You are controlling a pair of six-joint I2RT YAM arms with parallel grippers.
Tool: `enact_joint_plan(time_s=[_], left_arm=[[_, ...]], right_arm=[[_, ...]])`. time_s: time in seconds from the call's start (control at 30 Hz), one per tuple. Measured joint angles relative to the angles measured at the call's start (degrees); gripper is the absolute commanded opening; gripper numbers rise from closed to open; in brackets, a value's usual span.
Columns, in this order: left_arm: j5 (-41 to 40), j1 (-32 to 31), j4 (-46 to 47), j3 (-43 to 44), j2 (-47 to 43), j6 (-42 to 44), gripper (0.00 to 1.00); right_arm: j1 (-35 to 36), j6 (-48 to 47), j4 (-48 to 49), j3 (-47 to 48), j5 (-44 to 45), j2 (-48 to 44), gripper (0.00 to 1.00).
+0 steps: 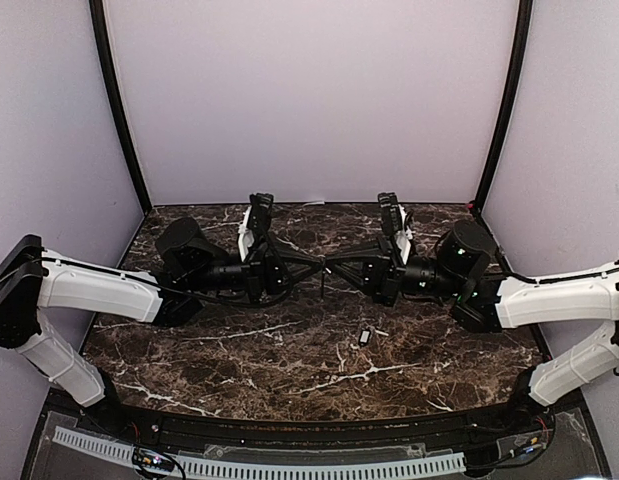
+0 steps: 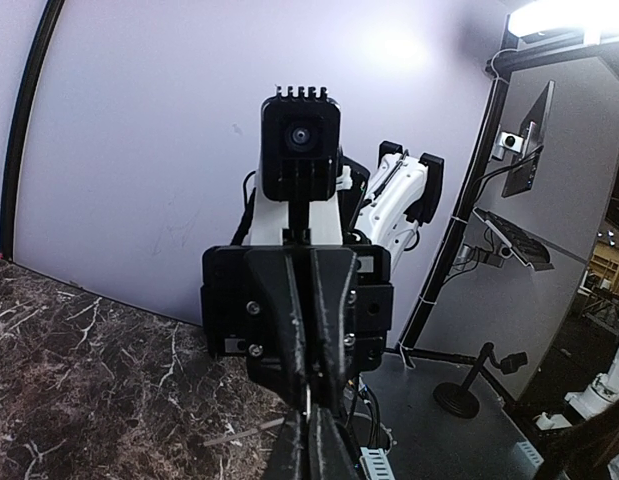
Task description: Remove the keys from the keyring
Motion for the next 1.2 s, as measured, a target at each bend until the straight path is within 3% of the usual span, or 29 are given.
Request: enact_joint_plan(time_s=[0.2, 0.4, 0.63, 0.73, 0.97, 1.2], left_arm=[[0.3, 0.0, 0.0, 0.0, 0.0, 0.0, 0.03], [0.4, 0.0, 0.1, 0.0, 0.0, -0.2, 0.51], [-0.2, 0.0, -0.7, -0.2, 0.0, 0.2, 0.66], [-0.8, 0.0, -2.0, -0.3, -0.2, 0.7, 0.65], [-3.9, 0.0, -9.4, -0.2, -3.0, 3.5, 0.49], [-6.5, 0.0, -14.8, -0.2, -3.7, 5.6, 0.43]], right_arm=[[-0.3, 0.1, 0.0, 0.0, 0.1, 0.1, 0.00], [-0.5, -0.7, -0.8, 0.0, 0.7, -0.6, 0.00], [-1.2, -3.4, -6.7, 0.0, 1.7, -3.8, 0.00], [-1.7, -5.1, -11.4, 0.7, 1.8, -4.5, 0.00], [-2.2, -9.6, -24.1, 6.3, 1.8, -4.5, 0.00], [-2.3, -11.4, -30.9, 8.9, 0.8, -4.5, 0.00]])
